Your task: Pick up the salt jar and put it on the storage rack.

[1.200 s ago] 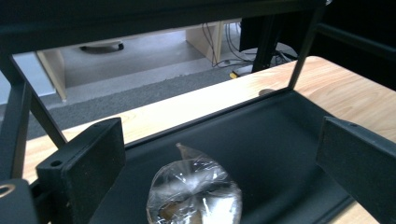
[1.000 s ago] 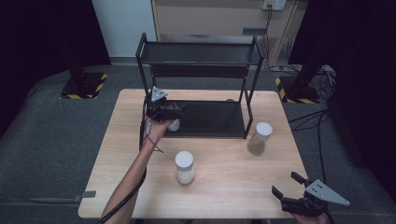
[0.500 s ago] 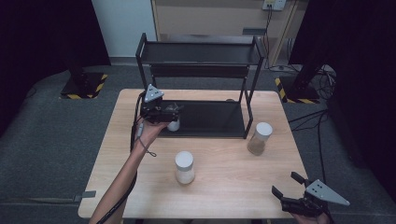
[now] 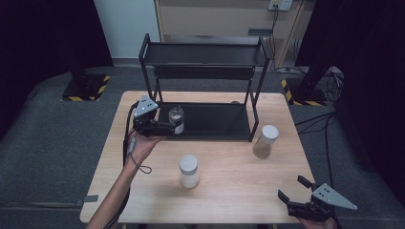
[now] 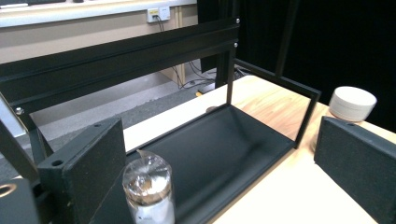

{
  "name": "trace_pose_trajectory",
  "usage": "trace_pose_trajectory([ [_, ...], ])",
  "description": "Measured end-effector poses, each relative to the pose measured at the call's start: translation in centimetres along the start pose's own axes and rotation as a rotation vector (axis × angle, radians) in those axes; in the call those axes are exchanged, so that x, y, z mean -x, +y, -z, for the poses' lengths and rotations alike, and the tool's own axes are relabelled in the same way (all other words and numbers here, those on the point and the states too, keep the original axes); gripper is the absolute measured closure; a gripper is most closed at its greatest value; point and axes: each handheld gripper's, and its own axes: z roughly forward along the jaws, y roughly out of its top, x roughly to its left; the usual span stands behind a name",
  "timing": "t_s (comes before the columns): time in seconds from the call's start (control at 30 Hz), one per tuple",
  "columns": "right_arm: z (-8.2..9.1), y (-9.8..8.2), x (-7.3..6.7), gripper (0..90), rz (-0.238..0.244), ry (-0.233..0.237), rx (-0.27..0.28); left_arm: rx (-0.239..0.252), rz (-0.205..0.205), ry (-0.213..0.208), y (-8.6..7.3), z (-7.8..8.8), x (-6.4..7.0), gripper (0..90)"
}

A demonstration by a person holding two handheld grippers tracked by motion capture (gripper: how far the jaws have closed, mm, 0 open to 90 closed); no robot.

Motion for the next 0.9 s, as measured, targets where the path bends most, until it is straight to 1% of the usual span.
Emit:
trace_pose_trajectory([
  [0.13, 0.0, 0.0, 0.0, 5.7, 0.001, -0.001, -0.003, 0.025, 0.0, -0.013, -0.8, 1.4, 0.1, 1.2],
  [0.3, 0.0, 0.1, -0.1, 5.7, 0.0, -0.004, -0.004, 0.035, -0.002, -0.017, -1.8, 3.0, 0.2, 1.1],
  [0.4, -0.1, 0.1, -0.1, 5.7, -0.001, -0.006, -0.006, 0.045, 0.003, -0.015, -2.8, 4.0, 0.3, 1.1],
  [0.6, -0.1, 0.1, -0.1, 5.7, -0.001, -0.008, -0.006, 0.051, 0.012, -0.02, -4.6, 5.8, 0.3, 1.1],
  [0.77, -0.1, 0.1, -0.1, 5.7, 0.001, -0.009, -0.008, 0.059, 0.028, -0.019, -6.0, 6.8, 0.5, 1.2],
  [0.9, 0.0, 0.1, -0.1, 5.7, 0.0, -0.01, -0.006, 0.042, 0.02, -0.003, -7.1, 7.6, 1.1, 1.2],
])
